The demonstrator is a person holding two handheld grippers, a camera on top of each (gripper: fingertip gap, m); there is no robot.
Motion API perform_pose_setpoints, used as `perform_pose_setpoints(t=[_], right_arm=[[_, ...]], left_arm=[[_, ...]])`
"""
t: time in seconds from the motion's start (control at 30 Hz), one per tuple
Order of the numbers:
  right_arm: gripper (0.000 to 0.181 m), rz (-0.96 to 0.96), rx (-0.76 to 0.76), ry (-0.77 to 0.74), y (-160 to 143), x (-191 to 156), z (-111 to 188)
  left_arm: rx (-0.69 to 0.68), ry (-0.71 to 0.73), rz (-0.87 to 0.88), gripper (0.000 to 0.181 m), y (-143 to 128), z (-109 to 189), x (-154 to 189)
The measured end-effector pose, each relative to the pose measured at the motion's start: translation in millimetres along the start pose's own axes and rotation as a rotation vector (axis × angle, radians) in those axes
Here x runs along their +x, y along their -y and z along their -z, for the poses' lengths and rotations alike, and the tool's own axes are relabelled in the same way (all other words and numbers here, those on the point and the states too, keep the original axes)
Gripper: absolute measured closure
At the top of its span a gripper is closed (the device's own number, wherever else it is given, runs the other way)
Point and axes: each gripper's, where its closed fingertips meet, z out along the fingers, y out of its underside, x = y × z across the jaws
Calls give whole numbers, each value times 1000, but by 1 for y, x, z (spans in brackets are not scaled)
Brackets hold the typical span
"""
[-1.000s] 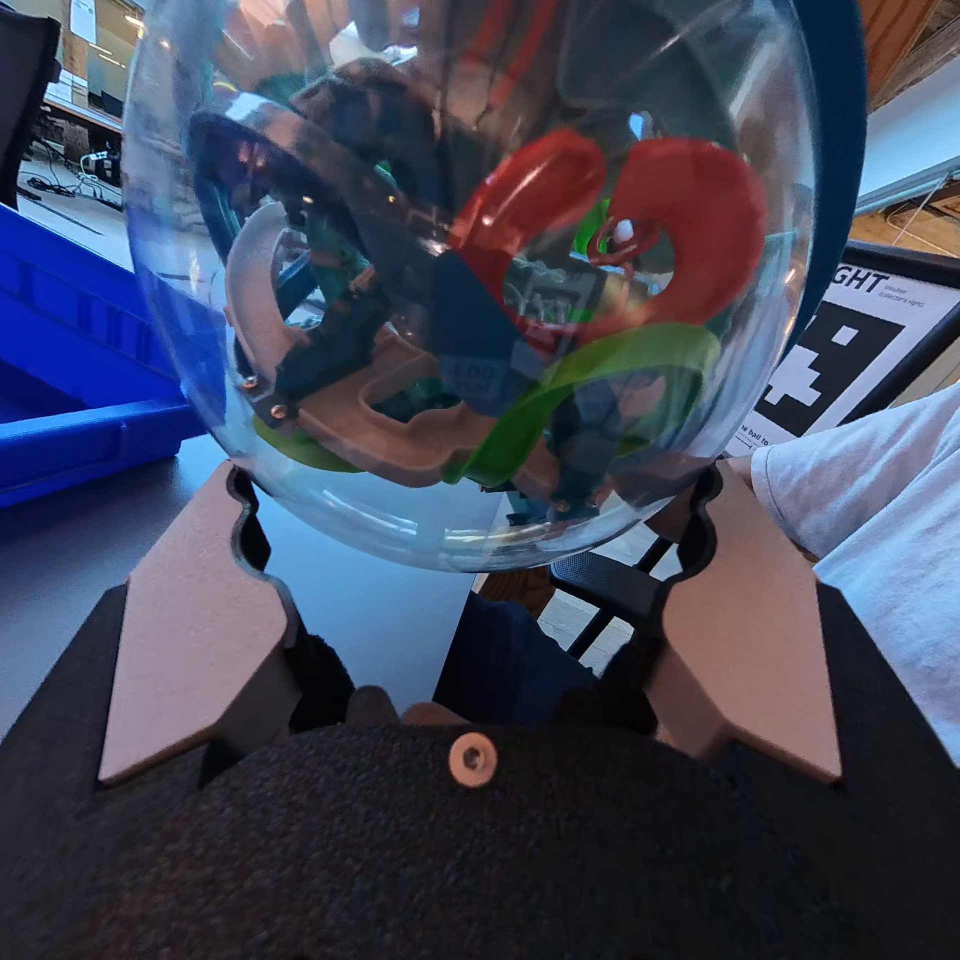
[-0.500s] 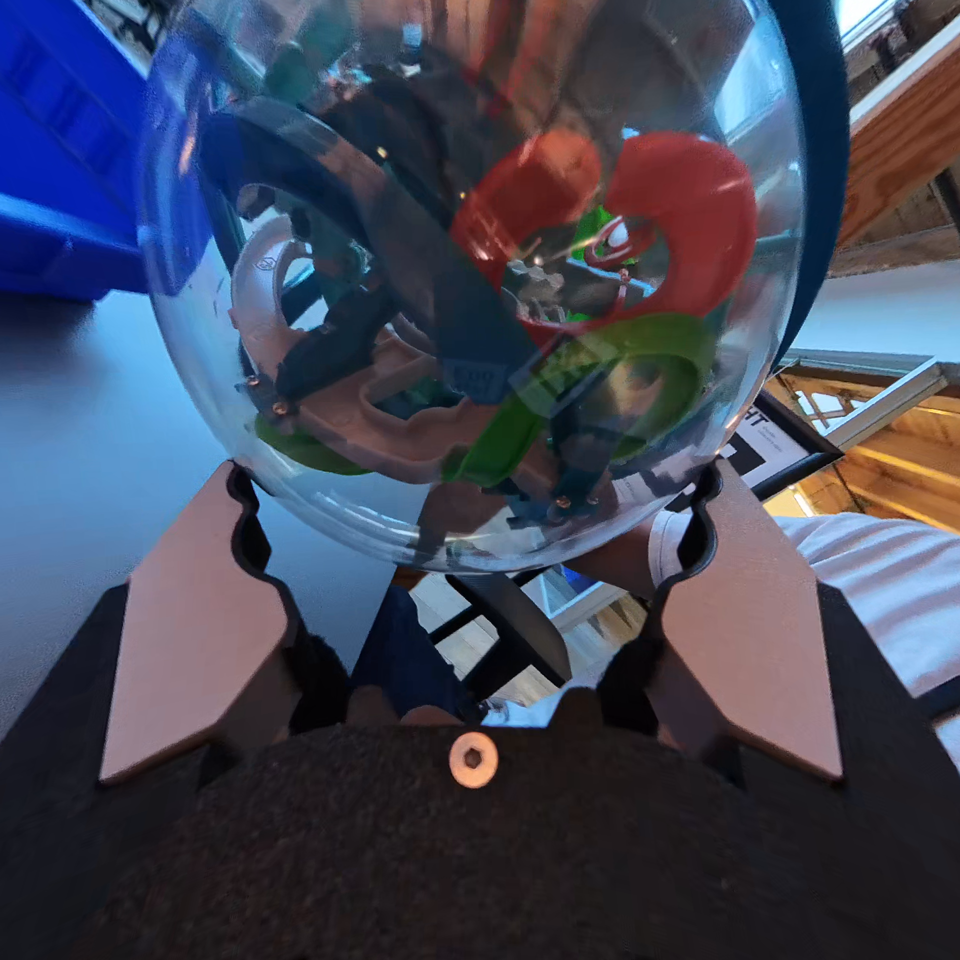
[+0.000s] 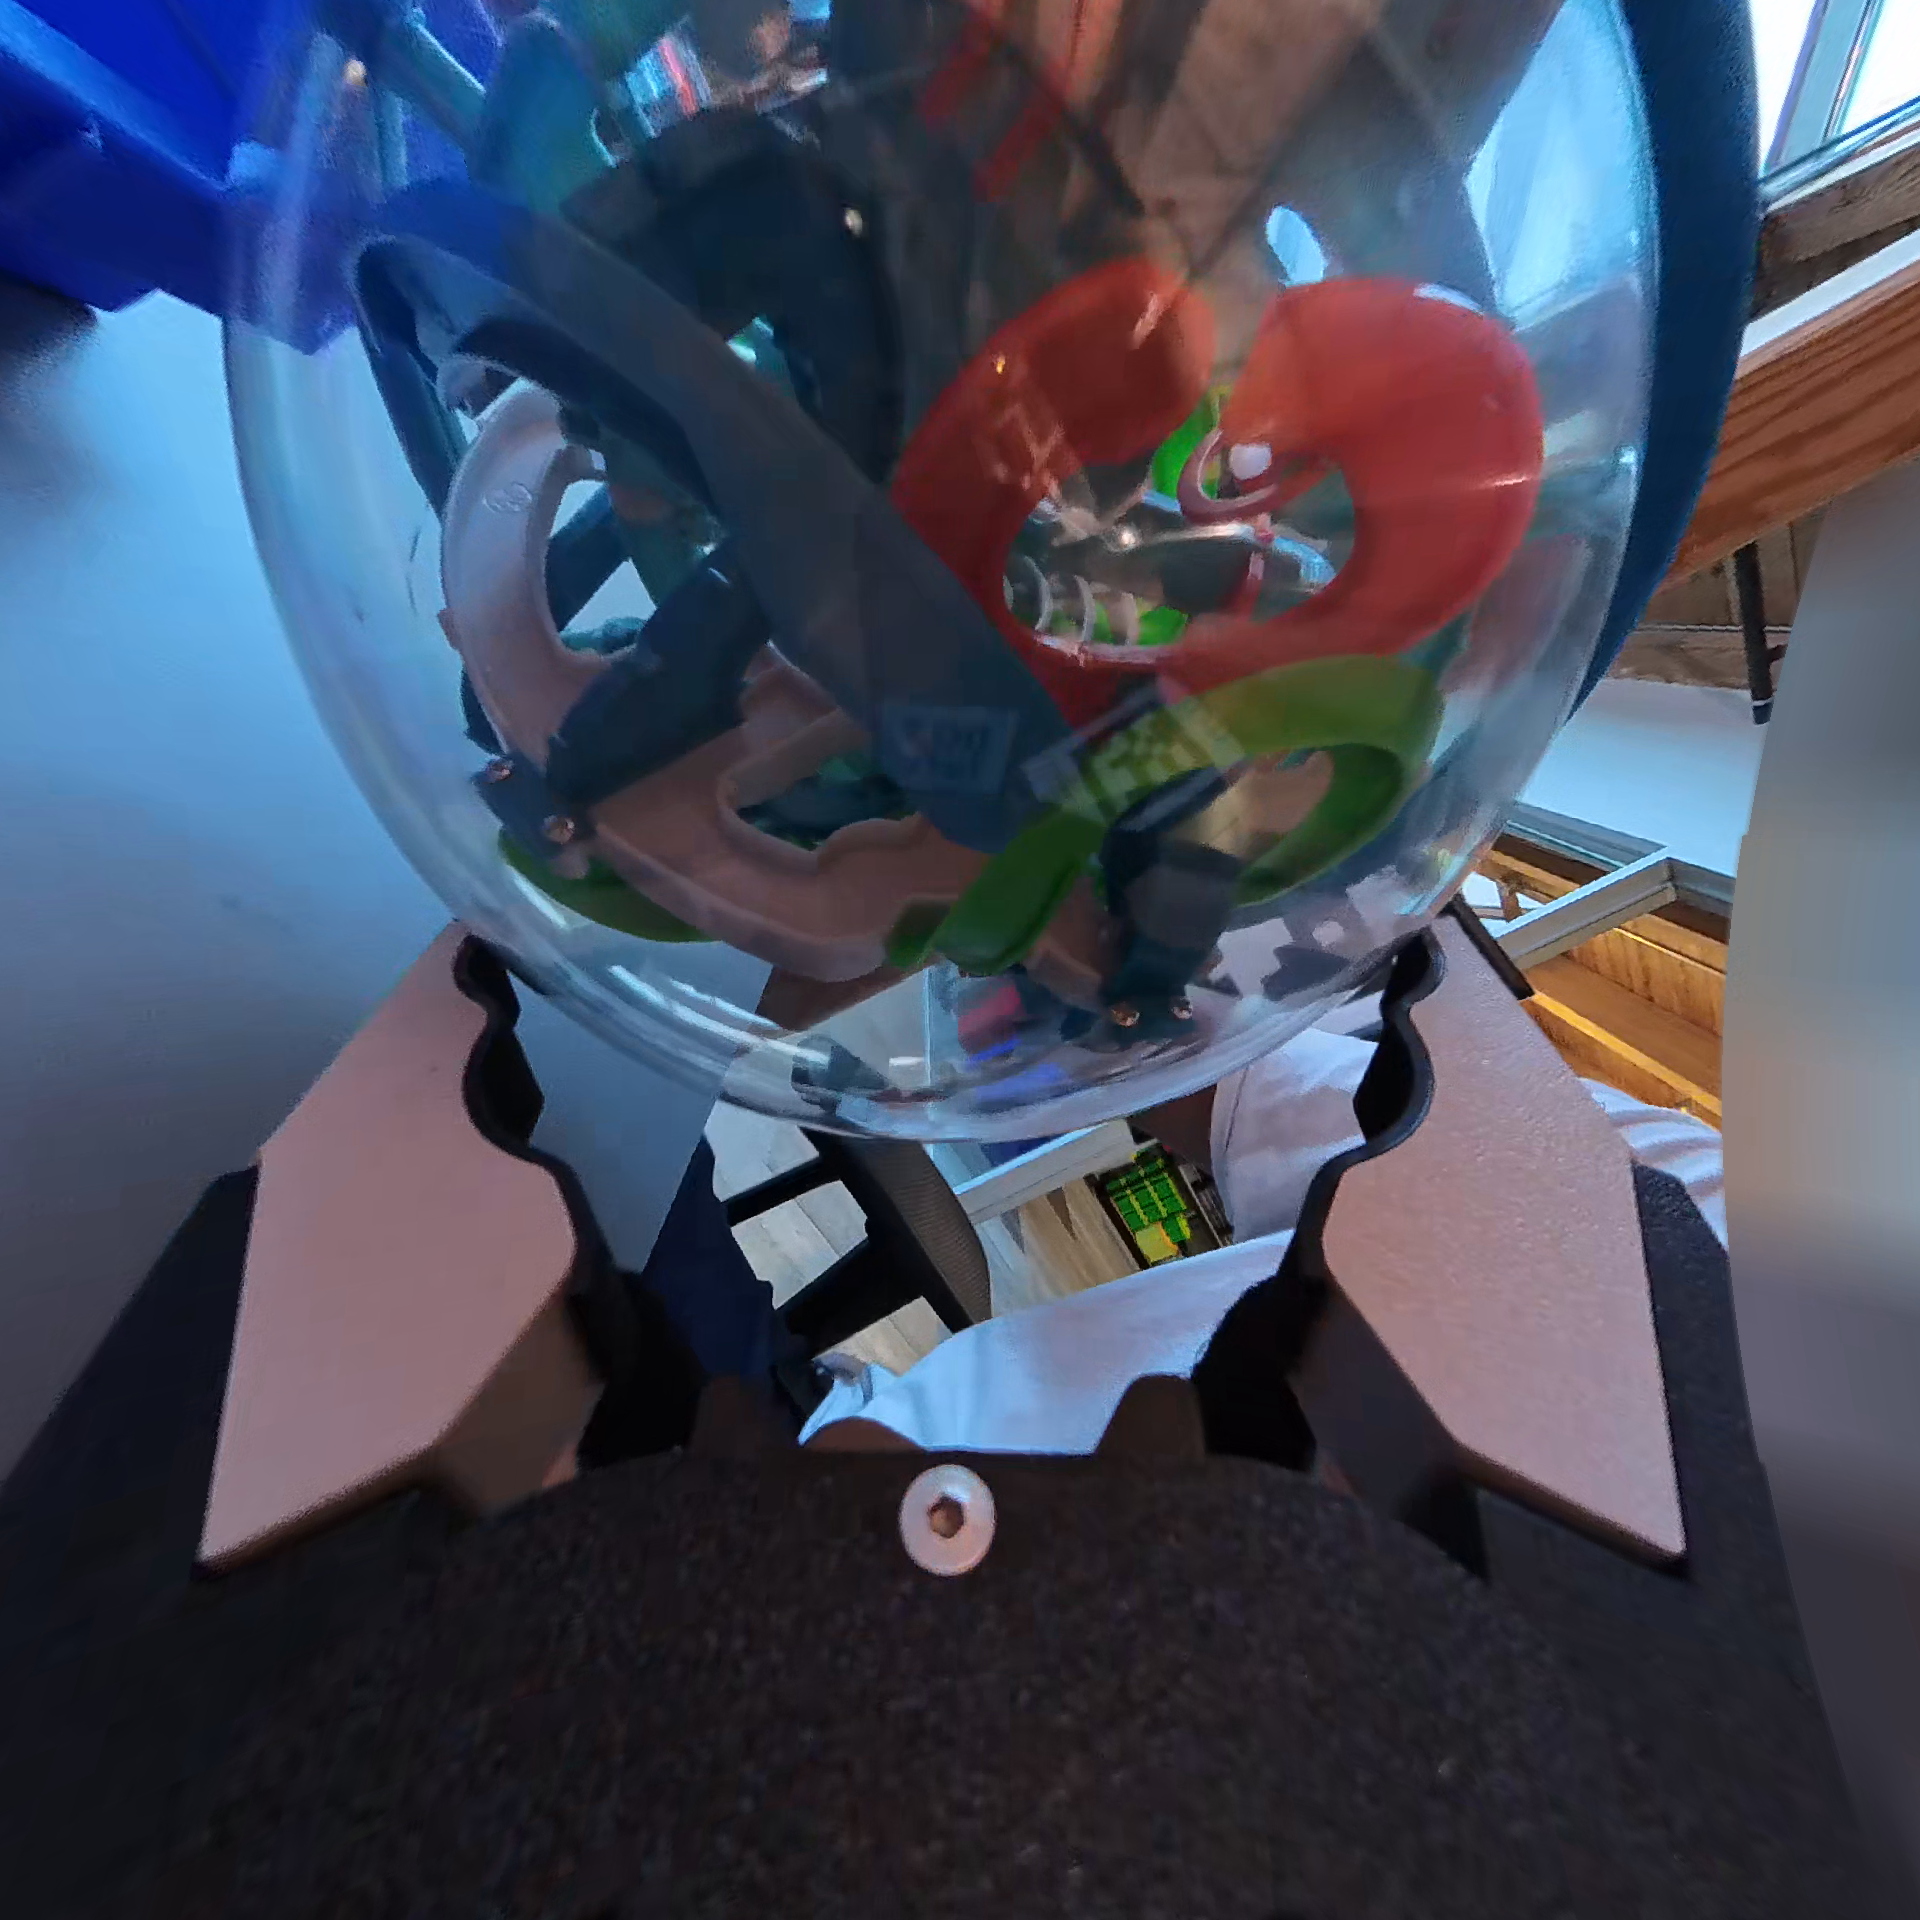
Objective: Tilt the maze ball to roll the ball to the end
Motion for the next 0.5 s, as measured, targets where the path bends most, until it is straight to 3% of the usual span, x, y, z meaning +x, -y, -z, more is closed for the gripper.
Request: perform_pose_setpoints(t=[0.5], right_arm=[[28,-43,-229,-37,16,2,-28]], left_arm=[[37,-98,113,23,10,11,3]])
